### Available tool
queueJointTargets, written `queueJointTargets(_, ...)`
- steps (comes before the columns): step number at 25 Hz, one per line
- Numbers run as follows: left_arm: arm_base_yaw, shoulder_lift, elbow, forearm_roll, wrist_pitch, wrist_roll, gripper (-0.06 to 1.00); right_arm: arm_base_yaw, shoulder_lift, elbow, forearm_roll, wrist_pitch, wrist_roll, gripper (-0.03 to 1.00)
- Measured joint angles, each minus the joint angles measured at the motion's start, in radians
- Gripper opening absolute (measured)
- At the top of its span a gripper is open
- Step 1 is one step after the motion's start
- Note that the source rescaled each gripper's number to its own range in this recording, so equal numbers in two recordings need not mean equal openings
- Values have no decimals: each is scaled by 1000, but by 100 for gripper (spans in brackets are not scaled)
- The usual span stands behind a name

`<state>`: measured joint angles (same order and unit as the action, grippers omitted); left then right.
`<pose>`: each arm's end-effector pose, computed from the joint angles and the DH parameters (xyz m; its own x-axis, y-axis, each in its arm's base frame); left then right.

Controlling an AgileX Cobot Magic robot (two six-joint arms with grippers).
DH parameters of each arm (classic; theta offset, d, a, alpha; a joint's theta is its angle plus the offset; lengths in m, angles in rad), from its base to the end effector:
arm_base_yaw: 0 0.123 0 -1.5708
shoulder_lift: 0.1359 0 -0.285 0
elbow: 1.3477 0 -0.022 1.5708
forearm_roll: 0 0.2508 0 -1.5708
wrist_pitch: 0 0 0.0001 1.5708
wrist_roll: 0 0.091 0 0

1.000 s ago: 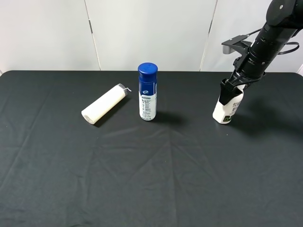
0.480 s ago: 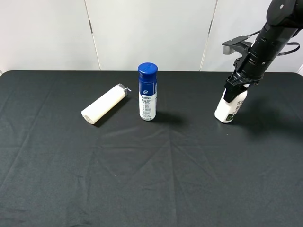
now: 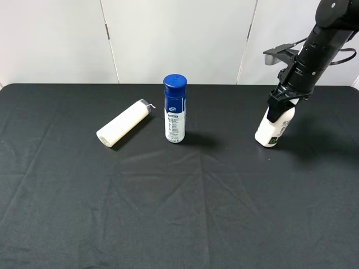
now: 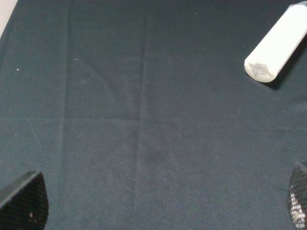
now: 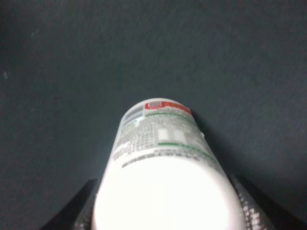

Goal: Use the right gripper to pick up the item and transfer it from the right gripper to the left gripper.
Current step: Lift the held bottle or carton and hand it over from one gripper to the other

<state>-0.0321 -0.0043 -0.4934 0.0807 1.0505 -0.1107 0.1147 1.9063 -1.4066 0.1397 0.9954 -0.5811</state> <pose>-0.0042 0.0065 0.2765 -0.4442 -0.0561 -0.8942 -0.0619 0.9976 -0.0318 0.3792 0.0544 0.2074 -0.7931 -0.5748 -0.2015 -0.5901 0.8071 0.0203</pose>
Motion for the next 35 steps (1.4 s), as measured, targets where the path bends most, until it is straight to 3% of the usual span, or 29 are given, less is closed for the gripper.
queueJointTargets(11, 0, 0, 0, 0, -1, 0, 100, 0, 3, -157, 3, 209, 108, 1)
queueJointTargets(35, 0, 0, 0, 0, -1, 0, 100, 27, -120, -176, 48, 217, 204, 1)
